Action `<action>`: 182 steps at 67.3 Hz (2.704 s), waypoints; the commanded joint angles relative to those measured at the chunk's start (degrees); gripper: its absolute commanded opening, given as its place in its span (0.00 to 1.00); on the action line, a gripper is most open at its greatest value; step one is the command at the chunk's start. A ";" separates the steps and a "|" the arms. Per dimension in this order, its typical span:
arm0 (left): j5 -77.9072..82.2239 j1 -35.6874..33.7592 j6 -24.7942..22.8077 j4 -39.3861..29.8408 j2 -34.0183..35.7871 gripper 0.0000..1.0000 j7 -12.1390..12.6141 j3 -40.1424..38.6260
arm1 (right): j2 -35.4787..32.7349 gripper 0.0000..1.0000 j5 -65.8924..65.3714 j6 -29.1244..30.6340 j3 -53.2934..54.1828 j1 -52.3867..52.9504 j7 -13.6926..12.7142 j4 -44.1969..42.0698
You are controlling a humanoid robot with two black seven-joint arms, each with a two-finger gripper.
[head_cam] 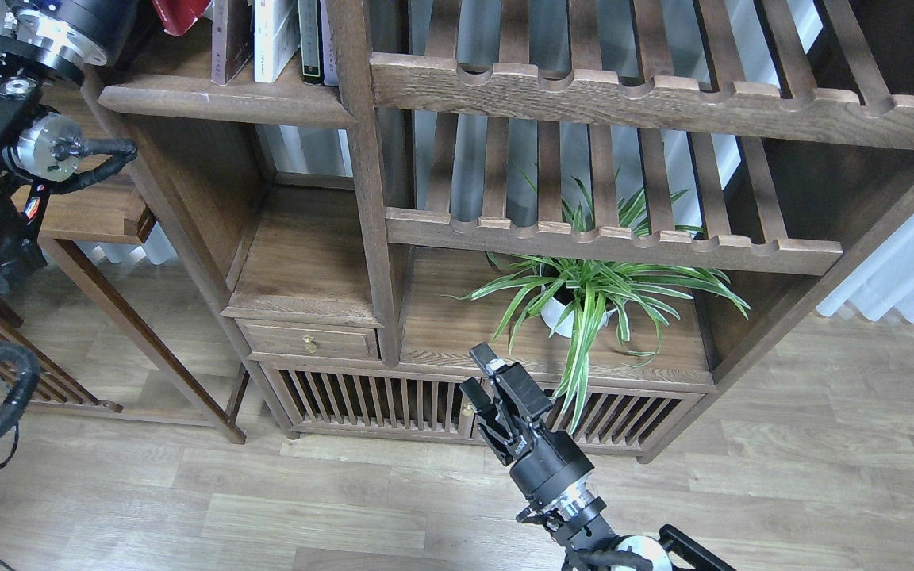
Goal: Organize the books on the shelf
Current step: 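Push the red book onto the top shelf with the left gripper, then press the red book into the top shelf beside the other books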
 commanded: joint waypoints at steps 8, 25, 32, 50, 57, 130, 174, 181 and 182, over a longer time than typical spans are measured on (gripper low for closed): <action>-0.08 0.72 -0.02 0.34 0.17 0.05 0.01 0.23 | 0.00 0.88 0.02 0.00 -0.44 -0.20 0.00 0.14; -0.08 2.13 -0.02 1.40 0.08 0.05 0.01 0.23 | 0.00 0.88 0.11 0.00 -0.09 -1.34 0.00 0.32; -0.17 2.04 -0.02 2.71 -0.27 0.05 0.01 0.32 | 0.00 0.88 0.19 0.00 0.00 -1.34 0.00 0.32; -0.17 1.69 -0.02 5.70 -0.53 0.05 0.01 0.41 | 0.00 0.88 0.28 0.00 -0.17 -1.43 0.00 0.32; -0.26 1.52 -0.02 6.41 -0.71 0.05 0.01 0.41 | 0.00 0.88 0.28 0.00 -0.17 -1.43 0.00 0.23; -4.04 -4.37 7.09 -1.50 -6.25 0.64 0.01 -1.00 | 0.00 0.88 0.55 0.00 -0.61 -1.34 -0.18 -0.21; -11.07 9.77 8.41 -29.01 4.65 0.63 0.01 -8.73 | 0.00 0.88 0.72 0.00 0.35 -2.31 0.00 -0.56; -11.94 13.55 7.71 -33.75 3.95 0.64 0.01 -9.79 | 0.00 0.88 0.63 0.00 -0.35 -2.40 -0.09 0.06; -12.30 13.99 7.62 -34.37 3.78 0.64 0.01 -9.79 | 0.00 0.88 0.63 0.00 -0.35 -2.40 -0.09 0.06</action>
